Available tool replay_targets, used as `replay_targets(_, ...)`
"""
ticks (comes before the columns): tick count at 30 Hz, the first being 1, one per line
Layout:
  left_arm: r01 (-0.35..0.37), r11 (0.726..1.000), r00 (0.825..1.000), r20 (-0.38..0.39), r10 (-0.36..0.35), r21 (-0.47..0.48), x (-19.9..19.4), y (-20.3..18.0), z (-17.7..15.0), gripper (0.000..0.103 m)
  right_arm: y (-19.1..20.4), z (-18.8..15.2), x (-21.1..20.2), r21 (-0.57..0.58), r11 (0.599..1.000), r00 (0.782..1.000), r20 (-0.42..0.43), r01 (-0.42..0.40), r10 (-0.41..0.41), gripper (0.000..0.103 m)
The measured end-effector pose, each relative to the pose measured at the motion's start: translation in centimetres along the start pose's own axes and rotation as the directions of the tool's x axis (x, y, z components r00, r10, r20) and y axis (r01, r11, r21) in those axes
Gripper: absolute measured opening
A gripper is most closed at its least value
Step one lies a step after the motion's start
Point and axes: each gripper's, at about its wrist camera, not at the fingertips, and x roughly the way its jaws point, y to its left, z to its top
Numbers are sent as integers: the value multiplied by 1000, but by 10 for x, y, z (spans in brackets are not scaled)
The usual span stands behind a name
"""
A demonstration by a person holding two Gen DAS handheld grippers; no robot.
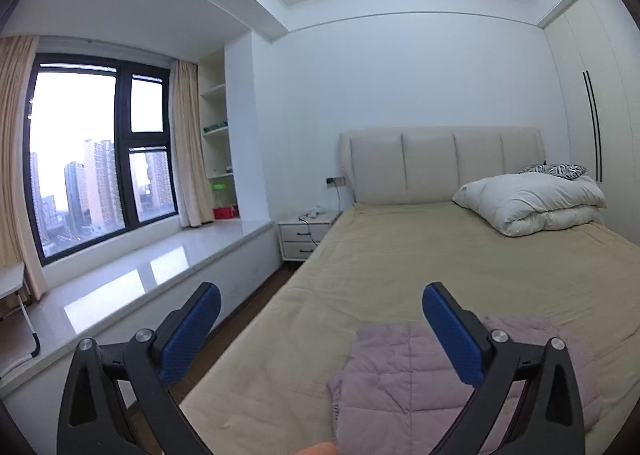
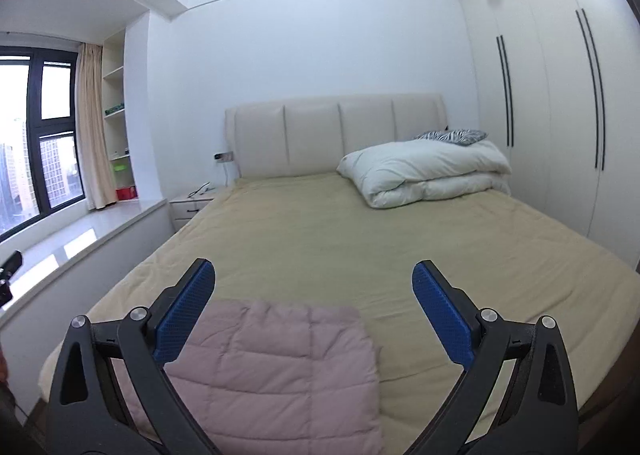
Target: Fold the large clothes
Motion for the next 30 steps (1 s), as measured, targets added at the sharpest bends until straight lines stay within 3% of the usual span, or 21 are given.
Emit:
replay_targets(2,40,999,996,-73,-42,-30,2,-5,-1,103,21,2,6,-11,1000,995,-95,2,-3,101)
replay_targets(4,52,998,981,-184,-57,-35,11,-14,-8,103,32,-6,0,-39,999,983,-183,20,-27,101)
replay_targets(6,64,997,953,-294,-74,-43,26,-24,-22,103,48,-15,5,-51,998,968,-249,27,-39,101)
replay_targets(8,79,996,914,-396,-93,-51,41,-34,-39,103,62,-24,12,-49,998,959,-278,33,-46,101)
replay_targets(10,90,994,881,-461,-107,-58,48,-40,-53,103,64,-37,8,-38,999,948,-316,32,-42,101)
replay_targets(12,104,993,863,-492,-118,-56,48,-45,-63,103,61,-49,14,-21,999,931,-363,33,-38,101)
replay_targets(17,120,992,853,-508,-119,-31,43,-51,-70,103,52,-82,37,-22,998,891,-449,57,-61,101)
replay_targets(23,122,992,834,-540,-115,-22,49,-55,-78,103,53,-86,42,-60,996,889,-450,69,-89,101)
replay_targets(30,112,994,821,-562,-98,-8,52,-55,-86,103,53,-95,51,-82,995,867,-489,64,-96,101)
